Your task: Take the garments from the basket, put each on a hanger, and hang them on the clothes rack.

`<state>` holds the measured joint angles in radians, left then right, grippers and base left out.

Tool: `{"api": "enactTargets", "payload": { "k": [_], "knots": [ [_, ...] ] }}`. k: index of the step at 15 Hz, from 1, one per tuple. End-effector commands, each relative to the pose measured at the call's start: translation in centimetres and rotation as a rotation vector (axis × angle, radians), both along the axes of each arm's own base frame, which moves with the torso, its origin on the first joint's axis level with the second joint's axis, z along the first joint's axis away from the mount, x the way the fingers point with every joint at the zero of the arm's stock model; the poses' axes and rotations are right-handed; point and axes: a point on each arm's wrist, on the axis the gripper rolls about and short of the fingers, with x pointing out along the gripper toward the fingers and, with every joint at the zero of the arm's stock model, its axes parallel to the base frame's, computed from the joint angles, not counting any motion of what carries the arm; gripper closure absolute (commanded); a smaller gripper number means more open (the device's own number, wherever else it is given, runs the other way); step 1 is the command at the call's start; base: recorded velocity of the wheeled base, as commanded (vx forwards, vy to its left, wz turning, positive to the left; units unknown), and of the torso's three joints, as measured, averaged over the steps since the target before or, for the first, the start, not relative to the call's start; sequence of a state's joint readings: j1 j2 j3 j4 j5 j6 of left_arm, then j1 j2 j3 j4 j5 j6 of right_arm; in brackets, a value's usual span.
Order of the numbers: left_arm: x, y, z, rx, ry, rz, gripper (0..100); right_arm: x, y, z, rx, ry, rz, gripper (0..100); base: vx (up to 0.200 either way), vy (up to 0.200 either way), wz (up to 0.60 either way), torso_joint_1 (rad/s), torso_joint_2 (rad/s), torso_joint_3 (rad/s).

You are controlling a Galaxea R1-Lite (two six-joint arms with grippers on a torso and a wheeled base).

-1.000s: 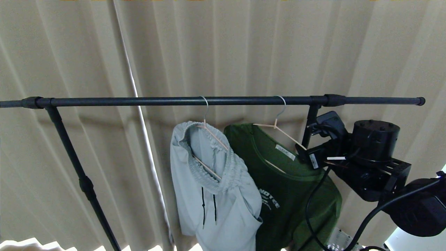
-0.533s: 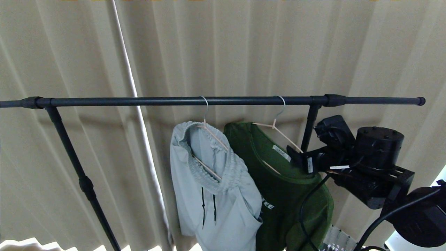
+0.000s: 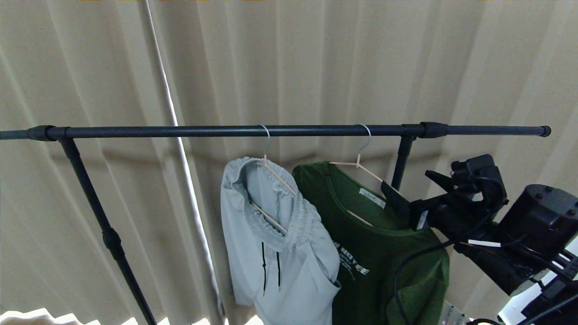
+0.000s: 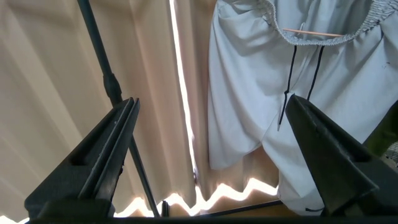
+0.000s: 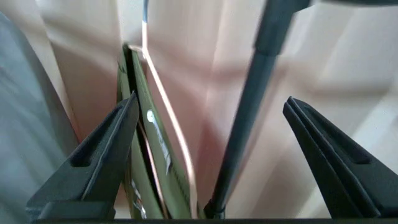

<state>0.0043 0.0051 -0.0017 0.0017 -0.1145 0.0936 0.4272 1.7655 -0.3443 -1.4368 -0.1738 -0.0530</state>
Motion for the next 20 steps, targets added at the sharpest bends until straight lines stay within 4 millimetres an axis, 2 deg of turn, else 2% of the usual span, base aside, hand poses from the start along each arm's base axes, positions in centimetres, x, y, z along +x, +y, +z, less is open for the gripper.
{"api": "enactTargets", "payload": {
  "k": [1,3,4,5,6,7,8,12,14,15,18,20],
  "knots": [
    [0.0,0.0,0.0,-0.003,0.0,0.003,0,-3.6,-1.7,1.5,0.02,-0.049,-0.003,0,0.0,0.0,0.0,0.0,0.0,0.0],
    [0.0,0.0,0.0,-0.021,0.003,0.008,0,-6.1,-3.0,2.8,0.023,-0.097,-0.014,0,0.0,0.0,0.0,0.0,0.0,0.0],
    [0.0,0.0,0.0,-0.021,0.003,0.008,0,-6.7,-3.3,2.9,0.012,-0.103,-0.019,0,0.0,0.0,0.0,0.0,0.0,0.0],
    [0.0,0.0,0.0,-0.021,0.002,0.008,0,-8.5,-4.5,3.3,-0.007,-0.096,-0.04,0,0.0,0.0,0.0,0.0,0.0,0.0],
    [0.0,0.0,0.0,-0.021,0.002,0.008,0,-8.5,-4.5,3.3,-0.007,-0.096,-0.04,0,0.0,0.0,0.0,0.0,0.0,0.0],
    [0.0,0.0,0.0,-0.031,0.003,0.011,0,-10.5,-5.4,3.2,-0.019,-0.063,-0.044,0,0.0,0.0,0.0,0.0,0.0,0.0],
    [0.0,0.0,0.0,-0.058,0.006,0.012,0,-12.8,-6.4,2.0,-0.047,0.008,-0.043,0,0.0,0.0,0.0,0.0,0.0,0.0],
    [0.0,0.0,0.0,-0.061,0.006,0.012,0,-17.8,-9.0,-1.6,-0.126,0.23,-0.123,0,0.0,0.0,0.0,0.0,0.0,0.0],
    [0.0,0.0,0.0,-0.061,0.006,0.012,0,-19.7,-9.6,-2.6,-0.148,0.291,-0.146,0,0.0,0.0,0.0,0.0,0.0,0.0],
    [0.0,0.0,0.0,-0.061,0.004,0.012,0,-21.7,-10.3,-3.5,-0.16,0.345,-0.184,0,0.0,0.0,0.0,0.0,0.0,0.0],
    [0.0,0.0,0.0,-0.061,0.004,0.012,0,-24.7,-11.0,-4.5,-0.142,0.368,-0.291,0,0.0,0.0,0.0,0.0,0.0,0.0],
    [0.0,0.0,0.0,-0.061,0.006,0.012,0,-26.0,-10.9,-4.5,-0.066,0.275,-0.41,0,0.0,0.0,0.0,0.0,0.0,0.0]
  ]
}}
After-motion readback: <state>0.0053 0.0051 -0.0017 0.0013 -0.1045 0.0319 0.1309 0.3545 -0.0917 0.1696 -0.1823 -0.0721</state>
